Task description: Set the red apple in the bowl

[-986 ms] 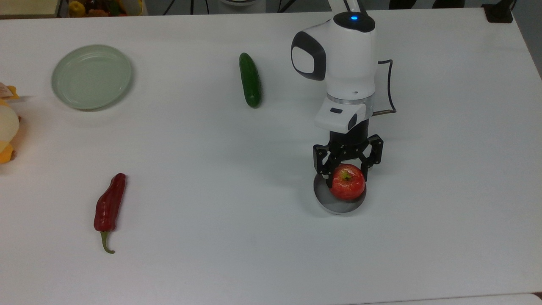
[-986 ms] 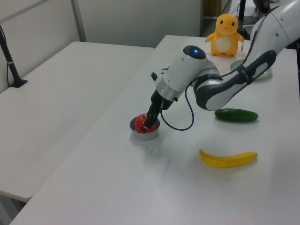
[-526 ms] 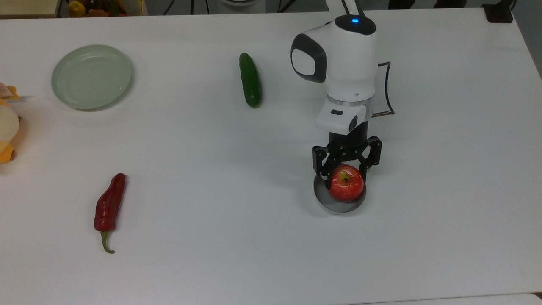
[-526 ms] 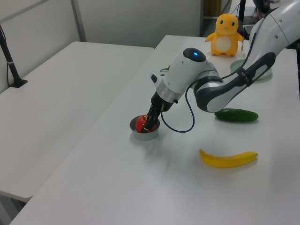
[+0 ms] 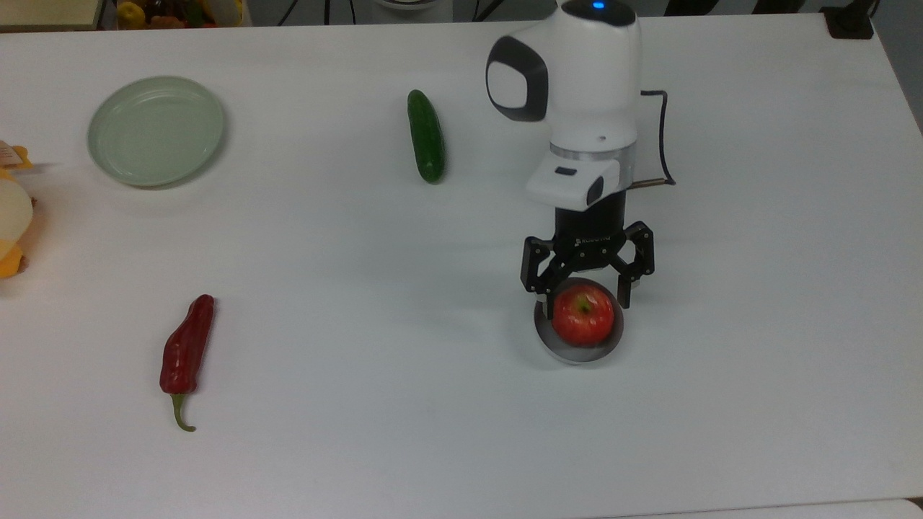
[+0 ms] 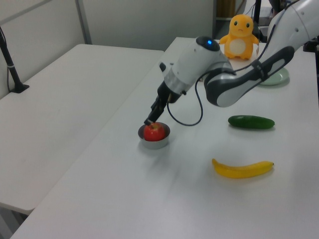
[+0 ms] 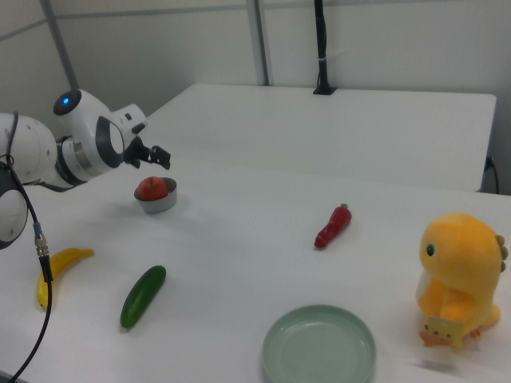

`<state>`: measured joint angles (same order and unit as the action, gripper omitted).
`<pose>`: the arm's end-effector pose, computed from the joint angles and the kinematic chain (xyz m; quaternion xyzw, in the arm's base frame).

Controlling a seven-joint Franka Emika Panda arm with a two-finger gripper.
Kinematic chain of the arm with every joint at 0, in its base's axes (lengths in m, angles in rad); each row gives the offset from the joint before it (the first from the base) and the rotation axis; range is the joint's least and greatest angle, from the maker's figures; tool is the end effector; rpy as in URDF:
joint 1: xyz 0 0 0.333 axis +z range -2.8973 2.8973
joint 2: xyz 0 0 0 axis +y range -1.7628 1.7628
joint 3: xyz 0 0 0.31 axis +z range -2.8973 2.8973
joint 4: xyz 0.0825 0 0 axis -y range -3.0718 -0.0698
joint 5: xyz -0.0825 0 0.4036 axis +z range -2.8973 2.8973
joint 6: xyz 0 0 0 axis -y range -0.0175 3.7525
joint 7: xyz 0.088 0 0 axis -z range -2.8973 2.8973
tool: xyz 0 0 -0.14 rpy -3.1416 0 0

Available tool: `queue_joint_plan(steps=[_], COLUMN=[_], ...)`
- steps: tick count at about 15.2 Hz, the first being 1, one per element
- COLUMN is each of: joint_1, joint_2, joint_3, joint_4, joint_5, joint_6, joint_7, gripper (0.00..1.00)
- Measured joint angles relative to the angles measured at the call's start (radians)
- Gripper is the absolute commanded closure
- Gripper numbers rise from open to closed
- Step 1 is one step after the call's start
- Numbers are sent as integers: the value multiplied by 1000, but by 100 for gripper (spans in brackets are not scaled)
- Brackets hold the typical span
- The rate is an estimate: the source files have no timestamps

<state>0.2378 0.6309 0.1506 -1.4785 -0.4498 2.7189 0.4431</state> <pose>0.7355 0.2869 0.3372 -0.9403 -0.1138 -0.3201 0.0191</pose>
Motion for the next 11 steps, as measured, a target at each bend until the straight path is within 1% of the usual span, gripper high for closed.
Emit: queue_joint_plan(steps=[2,3,5,6,7,11], joint_1=[-20,-31,-49,-58,-67,-124], joint_2=[-44,-68,-133,-170,-212,-418], joint_3=[-1,-1,-1,-1,-2,-3], joint_4=[0,0,-2,-2,-2,-4], joint_5=[0,0,4,16,49,250], joint_6=[-10,-39,-143,-208,-278,-607], joint_7=[21,33,67,88,99,93], gripper=[0,0,0,0,0,0])
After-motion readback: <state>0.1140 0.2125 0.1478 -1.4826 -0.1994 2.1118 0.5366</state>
